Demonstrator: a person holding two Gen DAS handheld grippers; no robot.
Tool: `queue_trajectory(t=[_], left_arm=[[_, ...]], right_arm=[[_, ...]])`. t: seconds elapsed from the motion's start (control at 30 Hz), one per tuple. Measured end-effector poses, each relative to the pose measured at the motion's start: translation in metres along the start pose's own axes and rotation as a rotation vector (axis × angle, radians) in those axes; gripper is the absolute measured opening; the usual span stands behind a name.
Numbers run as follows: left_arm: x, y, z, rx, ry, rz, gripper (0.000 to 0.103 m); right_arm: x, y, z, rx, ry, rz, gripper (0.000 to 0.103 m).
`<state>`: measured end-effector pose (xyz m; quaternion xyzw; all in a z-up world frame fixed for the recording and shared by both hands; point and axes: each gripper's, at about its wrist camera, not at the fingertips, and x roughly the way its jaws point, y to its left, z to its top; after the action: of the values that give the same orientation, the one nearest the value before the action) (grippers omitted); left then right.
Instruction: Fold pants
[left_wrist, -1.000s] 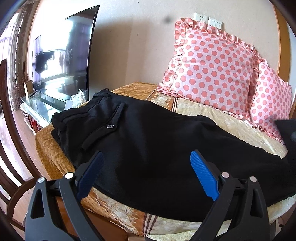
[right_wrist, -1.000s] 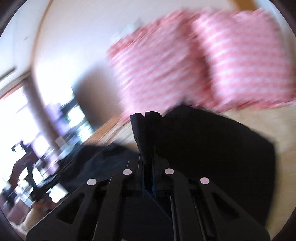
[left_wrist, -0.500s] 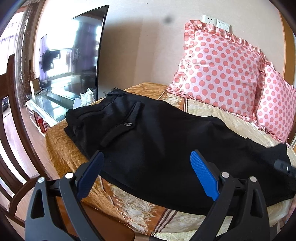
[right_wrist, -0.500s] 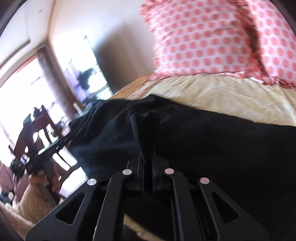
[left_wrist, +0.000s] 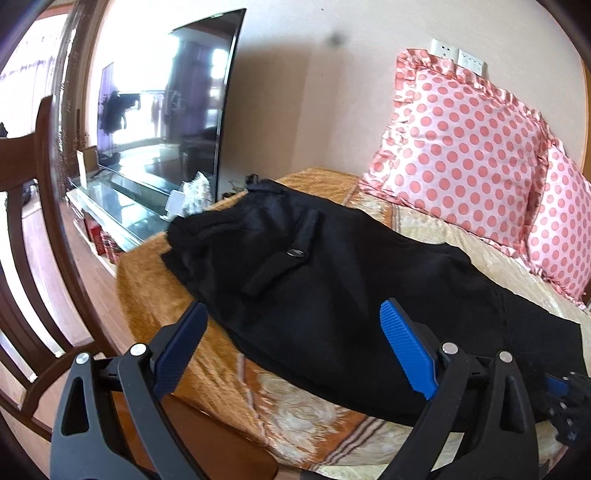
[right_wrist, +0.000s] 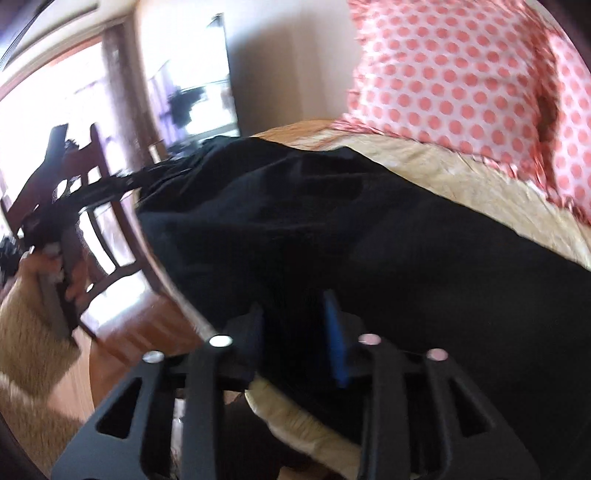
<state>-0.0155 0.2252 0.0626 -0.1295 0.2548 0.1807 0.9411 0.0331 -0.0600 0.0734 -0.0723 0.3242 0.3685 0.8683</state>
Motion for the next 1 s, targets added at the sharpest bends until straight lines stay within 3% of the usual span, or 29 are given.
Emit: queue_trajectory(t=[0.1,0.2,0.3,0.4,0.6,1.0], left_arm=[[-0.002,0.01,0.002,-0.012,-0.005,0.031,0.095],[-0.002,0.023,0.003,-0.049,0.003,0.046,0.095],[-0.001,0.035,0.004,-0.098,0.02,0.04,0.095],[0.004,0.051,0.005,-0.16,0.053,0.03,0.095],[0.025,0.082,0.017,-0.287,0.125,-0.029,0.094],[0.072,0.109,0.044,-0.466,0.234,-0.161,0.093]], right_arm=[[-0.015,0.002,0.004,-0.004,-0.05,0.07,0.037],[-0.023,-0.011,0.014,0.053,-0.133,0.018,0.037],[-0.008,-0.019,0.022,0.072,-0.096,-0.066,0.037],[0.018,-0.011,0.013,0.032,0.032,-0.07,0.037],[0.015,-0.021,0.005,0.101,0.014,-0.018,0.038],[0.015,-0.018,0.005,0.082,0.009,-0.024,0.039]])
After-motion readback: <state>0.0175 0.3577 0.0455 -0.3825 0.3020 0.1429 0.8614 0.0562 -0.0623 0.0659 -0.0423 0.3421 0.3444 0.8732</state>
